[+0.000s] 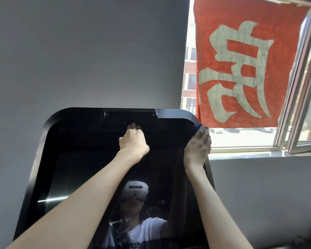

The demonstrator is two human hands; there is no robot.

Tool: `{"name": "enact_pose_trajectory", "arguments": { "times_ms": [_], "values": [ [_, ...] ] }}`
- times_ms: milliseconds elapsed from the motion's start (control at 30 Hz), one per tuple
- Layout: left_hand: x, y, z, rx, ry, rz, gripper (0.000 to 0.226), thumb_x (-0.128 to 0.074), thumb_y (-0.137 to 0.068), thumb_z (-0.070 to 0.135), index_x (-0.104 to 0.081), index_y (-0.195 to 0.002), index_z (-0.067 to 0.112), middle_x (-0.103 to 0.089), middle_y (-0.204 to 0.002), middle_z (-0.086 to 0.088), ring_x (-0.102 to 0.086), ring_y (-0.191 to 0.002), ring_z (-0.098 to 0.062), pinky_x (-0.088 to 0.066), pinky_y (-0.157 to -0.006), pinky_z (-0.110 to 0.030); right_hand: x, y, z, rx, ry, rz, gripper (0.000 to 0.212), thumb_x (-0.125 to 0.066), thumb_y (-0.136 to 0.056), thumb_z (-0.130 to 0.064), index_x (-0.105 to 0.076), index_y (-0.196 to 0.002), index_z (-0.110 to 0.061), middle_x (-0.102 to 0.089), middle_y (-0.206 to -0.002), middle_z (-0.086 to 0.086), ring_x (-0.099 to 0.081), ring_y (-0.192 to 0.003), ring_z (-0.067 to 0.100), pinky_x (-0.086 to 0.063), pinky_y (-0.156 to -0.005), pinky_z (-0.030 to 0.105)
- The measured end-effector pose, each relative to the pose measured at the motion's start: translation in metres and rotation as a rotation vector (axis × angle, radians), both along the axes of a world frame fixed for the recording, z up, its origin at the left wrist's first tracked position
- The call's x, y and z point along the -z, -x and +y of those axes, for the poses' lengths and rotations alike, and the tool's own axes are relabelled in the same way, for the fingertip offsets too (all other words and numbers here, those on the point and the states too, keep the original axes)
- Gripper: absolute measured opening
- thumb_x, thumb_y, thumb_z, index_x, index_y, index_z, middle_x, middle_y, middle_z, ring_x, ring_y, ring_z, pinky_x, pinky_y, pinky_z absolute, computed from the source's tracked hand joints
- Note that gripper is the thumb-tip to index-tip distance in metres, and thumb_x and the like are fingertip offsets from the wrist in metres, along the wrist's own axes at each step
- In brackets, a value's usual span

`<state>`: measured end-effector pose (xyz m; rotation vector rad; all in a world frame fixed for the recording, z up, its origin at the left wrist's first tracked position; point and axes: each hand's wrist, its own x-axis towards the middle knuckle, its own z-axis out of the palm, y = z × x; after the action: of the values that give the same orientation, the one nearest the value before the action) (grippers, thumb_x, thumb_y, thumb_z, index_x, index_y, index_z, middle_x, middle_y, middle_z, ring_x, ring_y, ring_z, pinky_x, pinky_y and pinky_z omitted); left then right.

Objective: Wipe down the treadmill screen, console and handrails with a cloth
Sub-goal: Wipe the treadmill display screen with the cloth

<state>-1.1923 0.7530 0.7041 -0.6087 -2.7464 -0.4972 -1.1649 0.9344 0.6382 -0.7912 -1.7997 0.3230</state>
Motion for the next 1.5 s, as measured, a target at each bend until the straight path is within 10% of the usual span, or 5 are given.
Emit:
{"name": "enact_pose_trajectory", "arguments": {
  "times_ms": [333,533,733,1267,1500],
  "values": [
    [0.002,-0.001,0.001,-0.003,0.044,0.024,0.075,-0.052,-0.085,0.006,-0.016,-0.151,0.01,-0.009,-0.159,-0.006,-0.012,-0.147,-0.02,-0.035,-0.11,-0.039,-0.035,0.002,0.024,-0.188,-0.072,-0.07,0.062,-0.042,-0.091,0.009,-0.024,-0.147,-0.01,-0.028,-0.149,0.017,-0.026,-0.137,0.034,-0.029,-0.112,0.046],
    [-0.003,-0.006,0.008,-0.088,0.096,0.027,0.045,-0.058,-0.083,0.007,-0.052,-0.127,0.006,-0.043,-0.143,-0.013,-0.038,-0.135,-0.027,-0.042,-0.1,-0.036,0.011,-0.02,0.018,-0.268,-0.239,-0.11,0.052,-0.032,-0.098,-0.035,-0.029,-0.147,-0.018,-0.011,-0.157,0.009,-0.006,-0.145,0.028,-0.01,-0.116,0.041],
    [-0.004,-0.004,0.01,-0.108,0.123,0.051,0.042,-0.061,-0.082,0.01,-0.055,-0.123,0.009,-0.047,-0.14,-0.01,-0.04,-0.134,-0.025,-0.041,-0.098,-0.036,0.0,-0.015,0.033,-0.354,-0.179,0.08,0.044,-0.056,-0.086,0.003,-0.047,-0.128,-0.009,-0.045,-0.137,0.012,-0.043,-0.126,0.032,-0.039,-0.103,0.051],
    [0.002,-0.001,0.002,-0.025,0.062,0.067,0.062,-0.054,-0.084,0.006,-0.036,-0.143,0.01,-0.035,-0.149,-0.013,-0.034,-0.137,-0.026,-0.041,-0.101,-0.036,0.015,-0.022,0.024,-0.153,-0.216,-0.047,0.067,-0.058,-0.076,0.015,-0.036,-0.138,0.004,-0.045,-0.136,0.023,-0.046,-0.122,0.039,-0.042,-0.102,0.049],
    [0.005,0.015,-0.021,0.163,-0.063,0.04,0.073,-0.045,-0.079,-0.003,-0.029,-0.148,0.015,-0.019,-0.157,-0.003,-0.021,-0.144,-0.02,-0.034,-0.111,-0.034,-0.022,-0.009,-0.013,-0.42,-0.351,-0.065,0.043,-0.047,-0.095,-0.008,-0.039,-0.131,-0.031,-0.048,-0.131,-0.011,-0.051,-0.117,0.01,-0.04,-0.101,0.041]
  ]
}}
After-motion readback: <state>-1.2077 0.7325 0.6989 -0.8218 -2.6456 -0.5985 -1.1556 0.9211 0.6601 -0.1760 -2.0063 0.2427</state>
